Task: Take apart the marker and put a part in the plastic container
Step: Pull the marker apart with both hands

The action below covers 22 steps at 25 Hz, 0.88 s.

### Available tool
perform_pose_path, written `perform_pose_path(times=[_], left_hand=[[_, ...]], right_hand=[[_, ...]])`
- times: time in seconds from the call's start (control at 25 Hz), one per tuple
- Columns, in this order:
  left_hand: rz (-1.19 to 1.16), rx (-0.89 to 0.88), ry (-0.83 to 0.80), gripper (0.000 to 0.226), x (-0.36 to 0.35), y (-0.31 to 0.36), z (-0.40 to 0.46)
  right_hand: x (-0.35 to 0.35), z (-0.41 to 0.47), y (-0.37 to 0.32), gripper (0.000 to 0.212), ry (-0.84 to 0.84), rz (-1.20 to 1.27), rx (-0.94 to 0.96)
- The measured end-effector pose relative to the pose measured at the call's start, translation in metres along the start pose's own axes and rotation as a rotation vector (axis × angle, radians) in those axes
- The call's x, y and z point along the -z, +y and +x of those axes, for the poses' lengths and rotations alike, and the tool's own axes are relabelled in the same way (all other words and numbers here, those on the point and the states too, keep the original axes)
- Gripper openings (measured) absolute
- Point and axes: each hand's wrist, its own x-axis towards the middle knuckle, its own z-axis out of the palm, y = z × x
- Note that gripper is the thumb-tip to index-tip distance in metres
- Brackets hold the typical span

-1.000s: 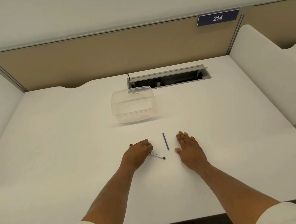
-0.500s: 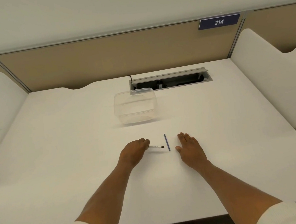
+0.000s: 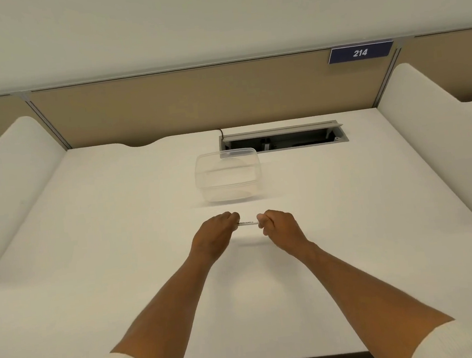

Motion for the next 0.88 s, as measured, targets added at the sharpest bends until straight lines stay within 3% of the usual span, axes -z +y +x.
perform_pose_path(times=[0.16,0.44,0.88], left_hand=[[0.008,0.0,0.026,0.003,0.005,-0.002,-0.004],[-0.053,-0.025,0.054,0.012,0.011,-0.004,-0.011],[-0.121,0.036,0.043,0.005,0.018,0.003,-0.009]], right_hand=[[-0.005,0.002,-0.009,0.048,-0.023,-0.021,-0.047],[-0.004,0.002,-0.021,0.042,-0.012,0.232,-0.223],[-0.009,0.006,-0.014,0.043,0.008,0.279,-0.173]])
